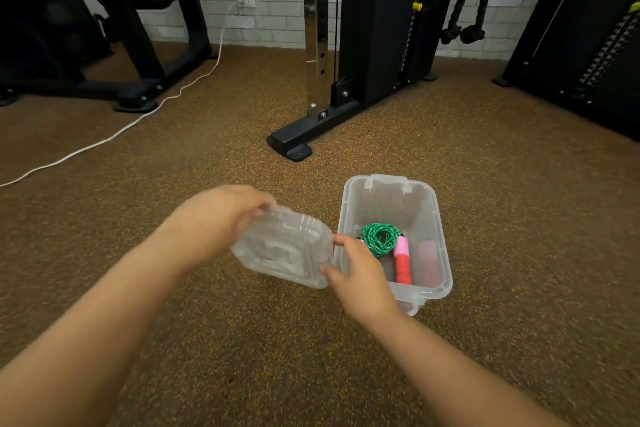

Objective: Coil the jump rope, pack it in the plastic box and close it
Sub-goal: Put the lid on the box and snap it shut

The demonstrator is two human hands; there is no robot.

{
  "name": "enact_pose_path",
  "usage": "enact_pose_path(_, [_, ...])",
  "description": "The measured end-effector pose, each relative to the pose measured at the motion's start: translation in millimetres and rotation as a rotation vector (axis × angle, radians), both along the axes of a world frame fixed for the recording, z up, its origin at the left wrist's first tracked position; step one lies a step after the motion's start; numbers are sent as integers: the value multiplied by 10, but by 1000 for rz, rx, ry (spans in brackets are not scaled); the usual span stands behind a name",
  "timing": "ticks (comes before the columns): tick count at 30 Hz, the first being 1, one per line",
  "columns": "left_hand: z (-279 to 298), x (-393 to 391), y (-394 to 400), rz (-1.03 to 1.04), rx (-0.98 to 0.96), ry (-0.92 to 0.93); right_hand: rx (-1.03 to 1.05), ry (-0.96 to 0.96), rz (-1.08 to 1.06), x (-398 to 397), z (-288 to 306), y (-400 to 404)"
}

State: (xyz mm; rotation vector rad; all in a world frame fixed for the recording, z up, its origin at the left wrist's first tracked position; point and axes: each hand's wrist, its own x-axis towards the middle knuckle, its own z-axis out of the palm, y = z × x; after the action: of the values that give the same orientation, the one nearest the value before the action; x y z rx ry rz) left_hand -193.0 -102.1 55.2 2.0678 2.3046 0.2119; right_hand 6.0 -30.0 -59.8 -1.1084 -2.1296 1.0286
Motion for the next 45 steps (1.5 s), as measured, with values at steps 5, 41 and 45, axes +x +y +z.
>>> enact_pose_path(5, [554,64,-34,-60,199,-211,-162,208,130,79,210,71])
enact_pose_path(41, [-1205,1020,1314,612,11,-1237,-425,71,-415,1071,-148,1260])
enact_pose_path(45, [-1192,976,1331,639,-15,-1264,-385,56,-407,1093,-190,1276])
